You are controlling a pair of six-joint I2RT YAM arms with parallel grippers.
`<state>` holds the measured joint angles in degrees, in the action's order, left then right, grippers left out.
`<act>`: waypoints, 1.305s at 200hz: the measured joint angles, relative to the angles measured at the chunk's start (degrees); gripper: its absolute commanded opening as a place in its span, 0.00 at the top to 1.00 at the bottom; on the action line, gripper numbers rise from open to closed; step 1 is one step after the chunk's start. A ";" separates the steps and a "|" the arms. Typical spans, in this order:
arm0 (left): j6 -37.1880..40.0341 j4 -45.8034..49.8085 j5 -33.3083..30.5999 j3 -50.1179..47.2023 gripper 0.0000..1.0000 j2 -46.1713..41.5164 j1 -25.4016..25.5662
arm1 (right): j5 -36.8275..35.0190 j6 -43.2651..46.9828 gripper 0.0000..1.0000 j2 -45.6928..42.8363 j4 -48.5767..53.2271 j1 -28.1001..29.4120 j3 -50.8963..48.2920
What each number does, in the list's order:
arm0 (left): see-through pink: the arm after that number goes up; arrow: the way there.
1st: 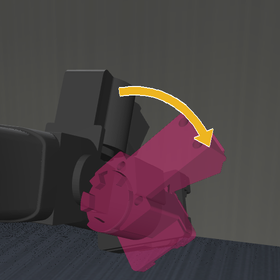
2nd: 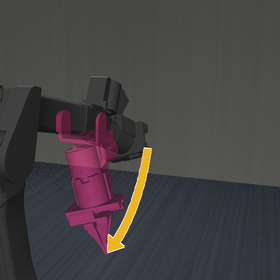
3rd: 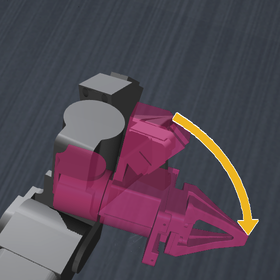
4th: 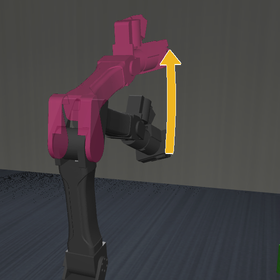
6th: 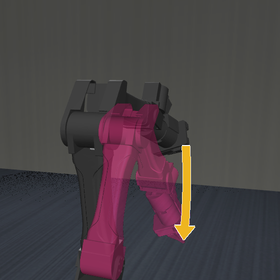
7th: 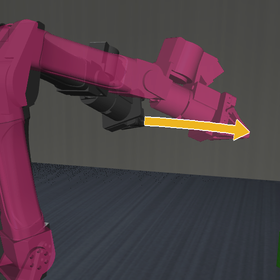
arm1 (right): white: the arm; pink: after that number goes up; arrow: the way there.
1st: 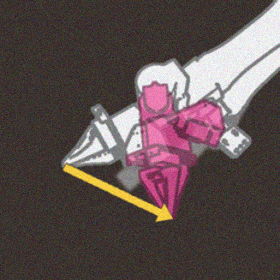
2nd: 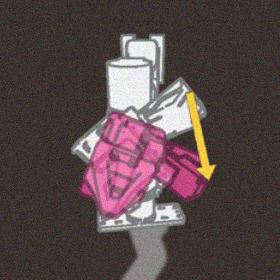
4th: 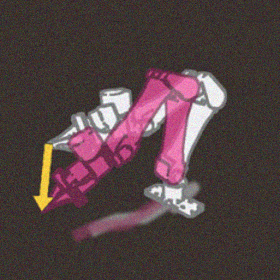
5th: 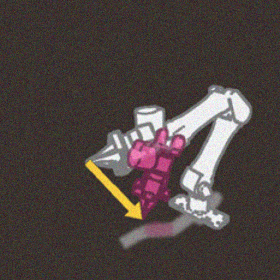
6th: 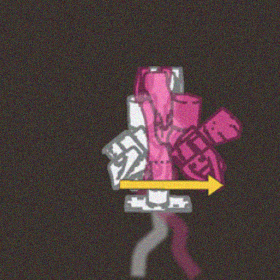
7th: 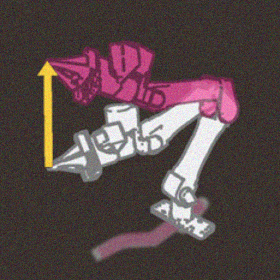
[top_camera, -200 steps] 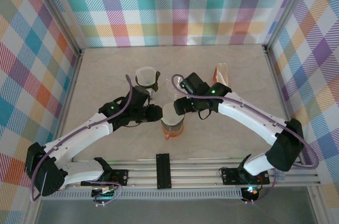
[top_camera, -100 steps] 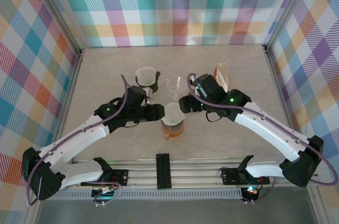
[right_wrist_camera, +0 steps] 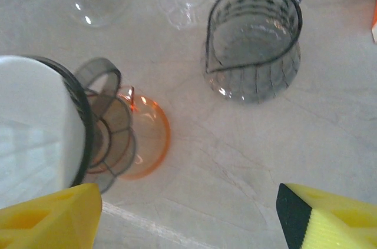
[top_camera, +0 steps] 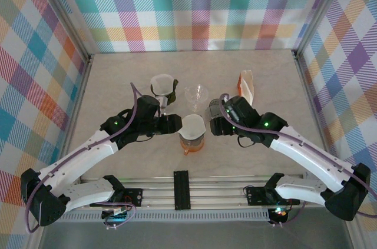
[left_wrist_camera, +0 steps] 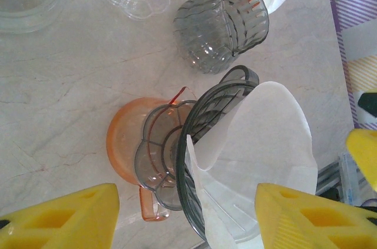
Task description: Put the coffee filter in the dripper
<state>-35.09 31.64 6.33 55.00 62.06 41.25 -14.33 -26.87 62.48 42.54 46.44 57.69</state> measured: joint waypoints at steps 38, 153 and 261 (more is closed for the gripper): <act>-0.02 0.26 -0.48 -0.11 0.37 -0.55 -0.46 | 2.84 -1.53 0.35 -1.77 -1.05 -0.39 -6.84; -0.61 5.79 -8.39 -2.60 0.01 -8.17 -1.44 | 21.49 -3.19 0.49 5.64 -26.64 -2.97 -24.15; -1.09 7.80 -12.07 -3.91 0.00 -11.69 -1.44 | 27.69 -8.04 0.56 12.83 -37.81 -5.99 -26.32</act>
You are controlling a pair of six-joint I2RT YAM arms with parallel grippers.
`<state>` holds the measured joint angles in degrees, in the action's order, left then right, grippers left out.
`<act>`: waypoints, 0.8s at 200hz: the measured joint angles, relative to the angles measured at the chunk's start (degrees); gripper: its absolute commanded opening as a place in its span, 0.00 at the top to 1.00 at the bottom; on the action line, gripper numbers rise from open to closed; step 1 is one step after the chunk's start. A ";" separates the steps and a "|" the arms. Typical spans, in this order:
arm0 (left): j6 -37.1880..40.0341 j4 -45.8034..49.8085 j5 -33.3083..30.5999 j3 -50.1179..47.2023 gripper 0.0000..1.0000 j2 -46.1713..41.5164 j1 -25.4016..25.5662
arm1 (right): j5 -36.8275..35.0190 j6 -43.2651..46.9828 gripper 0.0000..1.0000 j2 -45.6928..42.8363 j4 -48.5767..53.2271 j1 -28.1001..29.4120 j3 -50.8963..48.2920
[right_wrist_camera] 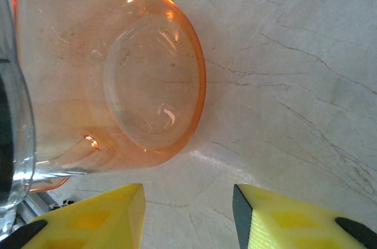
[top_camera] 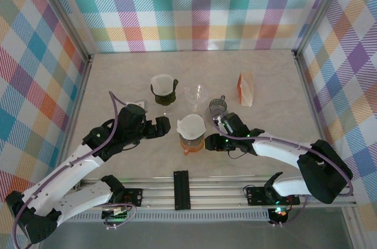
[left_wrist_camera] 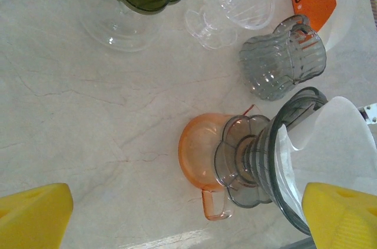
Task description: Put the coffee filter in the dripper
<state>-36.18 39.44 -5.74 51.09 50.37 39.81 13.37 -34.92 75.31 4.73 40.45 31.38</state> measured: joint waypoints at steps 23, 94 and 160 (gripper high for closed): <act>0.00 0.81 -0.74 0.00 0.00 -0.35 0.00 | 0.04 -0.72 0.58 0.87 -1.05 0.00 -0.09; -0.04 1.49 -1.95 -0.24 0.00 -0.70 0.00 | 0.02 -2.01 0.59 2.45 -2.80 0.00 -0.92; -0.22 2.47 -2.49 -0.33 0.00 -1.49 0.00 | 0.92 -3.04 0.60 5.29 -5.79 0.00 -0.92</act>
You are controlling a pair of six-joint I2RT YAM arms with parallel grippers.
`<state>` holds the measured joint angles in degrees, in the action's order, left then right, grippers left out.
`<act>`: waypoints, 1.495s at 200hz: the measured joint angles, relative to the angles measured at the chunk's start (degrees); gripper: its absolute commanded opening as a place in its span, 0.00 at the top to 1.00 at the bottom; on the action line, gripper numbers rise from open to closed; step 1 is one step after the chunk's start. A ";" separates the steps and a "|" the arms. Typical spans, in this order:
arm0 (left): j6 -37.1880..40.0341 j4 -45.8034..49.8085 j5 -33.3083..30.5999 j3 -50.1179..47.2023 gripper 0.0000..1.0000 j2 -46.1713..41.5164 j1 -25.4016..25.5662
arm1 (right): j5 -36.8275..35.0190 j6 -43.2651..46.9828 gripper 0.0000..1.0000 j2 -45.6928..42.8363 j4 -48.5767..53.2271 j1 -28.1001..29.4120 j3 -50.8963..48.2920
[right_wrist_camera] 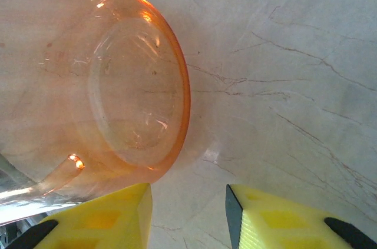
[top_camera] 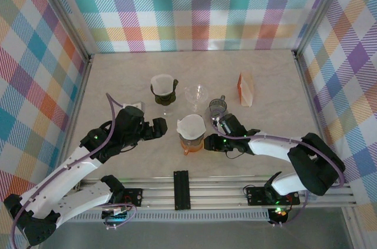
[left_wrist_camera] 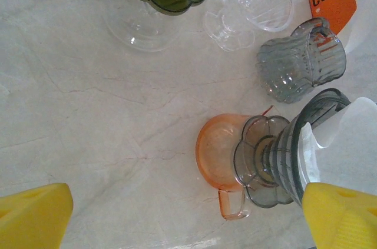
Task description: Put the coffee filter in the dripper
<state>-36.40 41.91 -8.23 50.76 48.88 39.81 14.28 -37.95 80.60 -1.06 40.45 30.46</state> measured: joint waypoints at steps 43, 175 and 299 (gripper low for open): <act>0.00 0.02 -0.04 -0.02 0.00 -0.35 0.00 | 0.98 -0.61 0.61 1.92 -1.22 0.00 0.42; -0.22 2.05 -3.52 -0.07 0.00 -5.18 0.00 | -0.13 -3.28 0.64 13.60 -4.09 4.63 12.24; -0.26 4.68 -5.27 0.87 0.00 -8.24 0.00 | -1.16 -4.96 0.64 30.91 -5.27 9.44 33.35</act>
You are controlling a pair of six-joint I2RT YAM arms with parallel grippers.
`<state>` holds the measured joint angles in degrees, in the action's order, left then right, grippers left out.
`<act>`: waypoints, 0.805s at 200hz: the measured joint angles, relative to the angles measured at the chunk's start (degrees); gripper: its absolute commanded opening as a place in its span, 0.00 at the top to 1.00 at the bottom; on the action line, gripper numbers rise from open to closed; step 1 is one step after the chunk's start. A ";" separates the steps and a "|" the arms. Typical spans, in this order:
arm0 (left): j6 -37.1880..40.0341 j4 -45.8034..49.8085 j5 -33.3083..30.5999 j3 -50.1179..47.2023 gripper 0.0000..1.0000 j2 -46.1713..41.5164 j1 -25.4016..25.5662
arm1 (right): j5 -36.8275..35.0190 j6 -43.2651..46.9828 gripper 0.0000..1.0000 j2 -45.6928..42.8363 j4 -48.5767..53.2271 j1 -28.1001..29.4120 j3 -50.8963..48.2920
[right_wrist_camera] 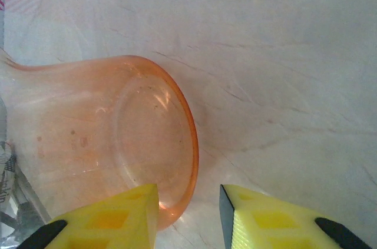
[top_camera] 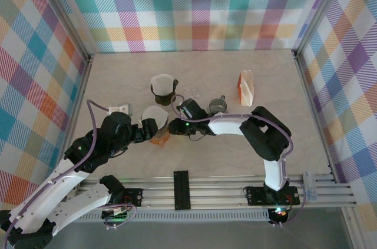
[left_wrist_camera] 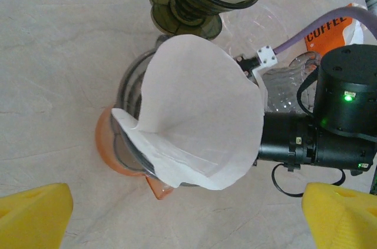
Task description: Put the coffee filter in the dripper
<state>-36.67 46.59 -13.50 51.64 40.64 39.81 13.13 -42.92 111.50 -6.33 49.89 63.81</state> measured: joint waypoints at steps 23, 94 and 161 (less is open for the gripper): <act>0.02 -0.09 0.04 0.09 0.00 0.07 0.00 | -0.26 -0.07 0.59 0.74 0.81 0.24 1.49; 0.07 -0.61 -0.04 1.03 0.00 0.44 0.00 | -3.87 0.44 0.45 -12.50 5.33 0.24 -6.69; 0.04 -1.92 -0.68 1.03 0.00 0.57 0.00 | -16.15 9.25 0.39 -28.30 25.94 -1.44 -2.56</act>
<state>-36.62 44.66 -14.17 52.66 41.21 39.81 -3.03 -33.67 83.20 19.62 48.45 61.25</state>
